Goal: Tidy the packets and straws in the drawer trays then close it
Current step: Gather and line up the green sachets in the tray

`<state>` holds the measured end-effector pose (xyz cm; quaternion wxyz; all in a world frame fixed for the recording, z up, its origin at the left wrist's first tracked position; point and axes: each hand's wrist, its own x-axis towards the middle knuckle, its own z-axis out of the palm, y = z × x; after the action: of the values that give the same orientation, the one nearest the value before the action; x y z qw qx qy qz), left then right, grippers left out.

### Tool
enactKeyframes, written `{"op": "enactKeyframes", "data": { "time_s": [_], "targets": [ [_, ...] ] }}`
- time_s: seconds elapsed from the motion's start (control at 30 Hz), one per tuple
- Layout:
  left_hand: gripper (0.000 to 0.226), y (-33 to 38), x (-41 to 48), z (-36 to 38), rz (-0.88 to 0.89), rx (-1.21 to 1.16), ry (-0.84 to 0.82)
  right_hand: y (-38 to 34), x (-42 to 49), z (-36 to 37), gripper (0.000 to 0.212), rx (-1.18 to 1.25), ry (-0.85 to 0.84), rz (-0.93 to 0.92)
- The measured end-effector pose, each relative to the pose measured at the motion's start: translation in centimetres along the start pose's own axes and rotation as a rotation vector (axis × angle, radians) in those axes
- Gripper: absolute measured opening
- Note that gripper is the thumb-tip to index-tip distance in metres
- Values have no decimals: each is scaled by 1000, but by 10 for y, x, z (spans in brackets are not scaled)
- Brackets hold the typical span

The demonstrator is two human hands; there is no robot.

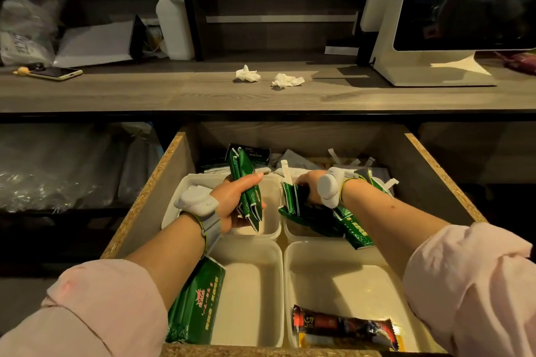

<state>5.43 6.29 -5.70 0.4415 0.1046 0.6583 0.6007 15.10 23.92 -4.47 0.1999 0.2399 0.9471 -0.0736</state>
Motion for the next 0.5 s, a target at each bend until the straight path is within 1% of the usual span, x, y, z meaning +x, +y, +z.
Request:
{"op": "enactKeyframes", "data": {
  "time_s": [0.03, 0.13, 0.2, 0.27, 0.37, 0.4, 0.43, 0.5],
  "targets": [
    [43, 0, 1, 0, -1, 6, -4, 1, 1, -2, 44, -17, -2, 3],
    [37, 0, 2, 1, 9, 11, -2, 7, 4, -13, 42, 83, 13, 2],
    [40, 0, 2, -1, 12, -5, 6, 9, 4, -18, 39, 145, 36, -1],
    [47, 0, 1, -2, 19, -14, 9, 11, 1, -21, 30, 250, 157, -11],
    [53, -1, 3, -2, 54, -29, 13, 8, -9, -29, 6, 641, 399, -59],
    [52, -1, 4, -3, 81, -32, 16, 4, -11, -34, 14, 738, 459, -65],
    [49, 0, 4, -3, 104, -38, 16, -2, -12, -38, 22, 764, 515, -62],
    [45, 1, 2, -1, 133, -57, 0, -19, -17, -43, 30, 794, 563, -67]
  ]
}}
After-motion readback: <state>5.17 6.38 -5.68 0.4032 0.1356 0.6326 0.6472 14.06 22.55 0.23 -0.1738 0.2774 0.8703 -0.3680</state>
